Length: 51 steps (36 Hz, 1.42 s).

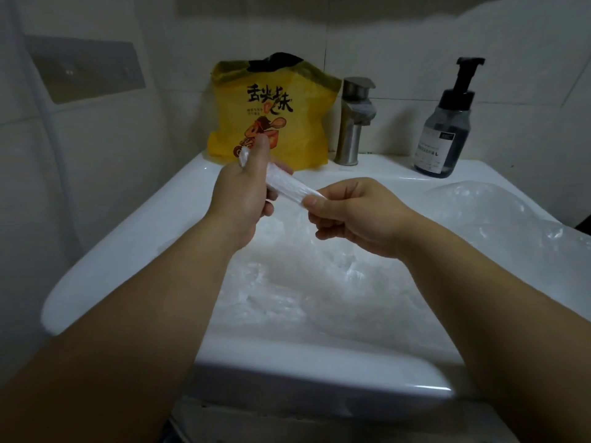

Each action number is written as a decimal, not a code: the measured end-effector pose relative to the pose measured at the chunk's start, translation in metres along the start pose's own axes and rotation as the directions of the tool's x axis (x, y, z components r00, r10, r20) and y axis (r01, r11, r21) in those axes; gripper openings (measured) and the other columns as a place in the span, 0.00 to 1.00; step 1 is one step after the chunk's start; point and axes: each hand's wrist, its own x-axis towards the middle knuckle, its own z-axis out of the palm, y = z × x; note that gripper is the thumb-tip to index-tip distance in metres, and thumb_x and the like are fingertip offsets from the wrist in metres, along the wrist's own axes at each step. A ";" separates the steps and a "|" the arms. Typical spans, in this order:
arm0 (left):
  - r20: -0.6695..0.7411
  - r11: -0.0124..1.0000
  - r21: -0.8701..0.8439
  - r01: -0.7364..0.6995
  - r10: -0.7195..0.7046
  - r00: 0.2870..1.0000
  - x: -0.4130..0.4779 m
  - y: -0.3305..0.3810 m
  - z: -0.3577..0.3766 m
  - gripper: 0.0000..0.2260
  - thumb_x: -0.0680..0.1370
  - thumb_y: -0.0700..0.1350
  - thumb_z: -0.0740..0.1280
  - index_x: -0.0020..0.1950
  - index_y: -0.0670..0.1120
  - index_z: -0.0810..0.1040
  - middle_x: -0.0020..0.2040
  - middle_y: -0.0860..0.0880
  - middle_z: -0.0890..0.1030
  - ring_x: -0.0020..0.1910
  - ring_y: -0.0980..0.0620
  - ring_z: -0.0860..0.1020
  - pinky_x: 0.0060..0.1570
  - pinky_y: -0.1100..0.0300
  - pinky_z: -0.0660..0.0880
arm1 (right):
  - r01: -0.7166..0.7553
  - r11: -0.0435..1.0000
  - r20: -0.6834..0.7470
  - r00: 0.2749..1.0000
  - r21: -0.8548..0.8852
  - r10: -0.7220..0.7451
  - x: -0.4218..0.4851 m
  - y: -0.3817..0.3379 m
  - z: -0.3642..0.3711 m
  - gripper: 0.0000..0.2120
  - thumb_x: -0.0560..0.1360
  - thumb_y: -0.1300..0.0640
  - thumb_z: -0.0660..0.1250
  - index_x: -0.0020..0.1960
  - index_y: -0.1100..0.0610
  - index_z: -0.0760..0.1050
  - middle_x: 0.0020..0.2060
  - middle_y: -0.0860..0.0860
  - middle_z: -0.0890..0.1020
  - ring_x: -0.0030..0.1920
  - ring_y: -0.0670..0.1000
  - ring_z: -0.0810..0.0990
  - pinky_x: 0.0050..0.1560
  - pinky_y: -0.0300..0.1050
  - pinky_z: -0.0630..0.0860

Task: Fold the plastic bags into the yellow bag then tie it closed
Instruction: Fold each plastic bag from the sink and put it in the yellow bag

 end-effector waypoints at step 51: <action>0.024 0.899 0.211 -0.384 0.388 0.922 0.095 0.067 -0.033 0.12 0.81 0.42 0.64 0.39 0.51 0.79 0.35 0.52 0.80 0.31 0.60 0.76 0.37 0.64 0.76 | 0.237 0.893 -0.231 0.911 -0.383 -0.341 0.091 -0.095 -0.028 0.12 0.80 0.54 0.62 0.49 0.61 0.79 0.35 0.51 0.77 0.38 0.49 0.74 0.40 0.42 0.76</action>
